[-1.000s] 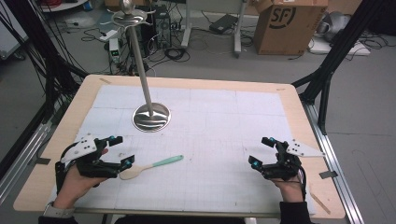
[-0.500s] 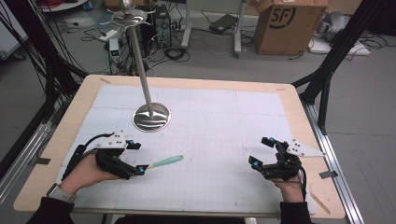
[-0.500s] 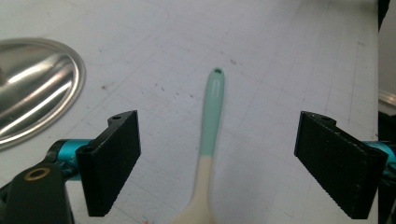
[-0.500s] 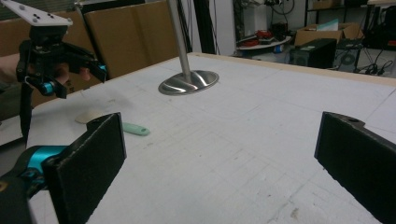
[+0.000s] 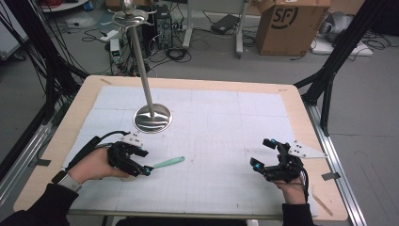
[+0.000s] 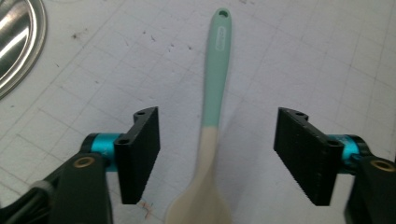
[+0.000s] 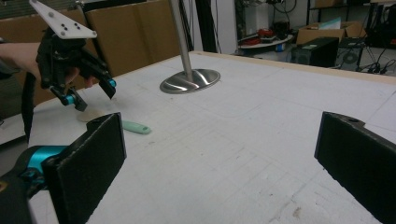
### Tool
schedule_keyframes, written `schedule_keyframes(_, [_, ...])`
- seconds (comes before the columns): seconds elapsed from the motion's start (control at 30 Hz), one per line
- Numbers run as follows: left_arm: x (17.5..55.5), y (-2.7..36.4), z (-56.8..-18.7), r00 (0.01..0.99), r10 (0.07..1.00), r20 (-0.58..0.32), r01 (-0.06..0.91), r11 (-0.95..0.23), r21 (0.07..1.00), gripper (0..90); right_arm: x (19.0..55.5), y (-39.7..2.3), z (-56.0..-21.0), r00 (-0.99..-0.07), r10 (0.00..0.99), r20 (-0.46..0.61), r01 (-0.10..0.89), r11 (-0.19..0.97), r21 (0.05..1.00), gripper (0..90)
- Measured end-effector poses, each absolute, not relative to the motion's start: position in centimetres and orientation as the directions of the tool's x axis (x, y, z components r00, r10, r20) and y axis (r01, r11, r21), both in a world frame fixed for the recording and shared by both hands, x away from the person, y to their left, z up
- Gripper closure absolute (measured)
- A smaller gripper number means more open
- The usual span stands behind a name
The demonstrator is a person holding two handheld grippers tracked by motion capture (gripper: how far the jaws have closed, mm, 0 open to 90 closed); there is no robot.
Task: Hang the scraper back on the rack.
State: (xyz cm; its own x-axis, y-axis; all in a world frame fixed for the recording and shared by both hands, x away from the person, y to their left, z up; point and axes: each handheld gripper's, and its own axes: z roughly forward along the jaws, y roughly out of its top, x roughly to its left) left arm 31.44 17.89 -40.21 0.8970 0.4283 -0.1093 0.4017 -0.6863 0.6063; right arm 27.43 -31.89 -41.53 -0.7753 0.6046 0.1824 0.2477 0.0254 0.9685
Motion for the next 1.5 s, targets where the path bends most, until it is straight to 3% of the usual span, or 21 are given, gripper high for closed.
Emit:
schedule_keyframes(0.37, [31.7, 16.8, -41.0, 0.956, 0.289, -0.048, 0.269, -0.804, 0.531, 54.4, 27.5, -31.8, -41.6, -0.778, 0.602, 0.180, 0.247, 0.030, 0.969, 1.0])
schedule_keyframes(0.8, [32.7, 15.8, -41.4, 0.957, 0.287, -0.041, 0.279, -0.874, 0.398, 65.0, 27.5, -31.9, -41.6, -0.778, 0.600, 0.185, 0.250, 0.026, 0.968, 1.0])
schedule_keyframes(1.0, [33.1, 13.9, -41.0, 0.946, 0.321, -0.032, 0.318, -0.909, 0.271, 68.4, 27.5, -31.8, -41.6, -0.780, 0.600, 0.181, 0.251, 0.033, 0.968, 0.9])
schedule_keyframes(1.23, [33.5, 13.6, -40.9, 0.930, 0.366, -0.043, 0.365, -0.898, 0.246, 79.9, 27.5, -31.9, -41.6, -0.779, 0.601, 0.180, 0.246, 0.029, 0.969, 0.9])
schedule_keyframes(1.5, [33.4, 13.8, -40.8, 0.933, 0.359, -0.031, 0.354, -0.899, 0.256, 80.4, 27.5, -31.9, -41.6, -0.779, 0.599, 0.183, 0.253, 0.033, 0.967, 0.9])
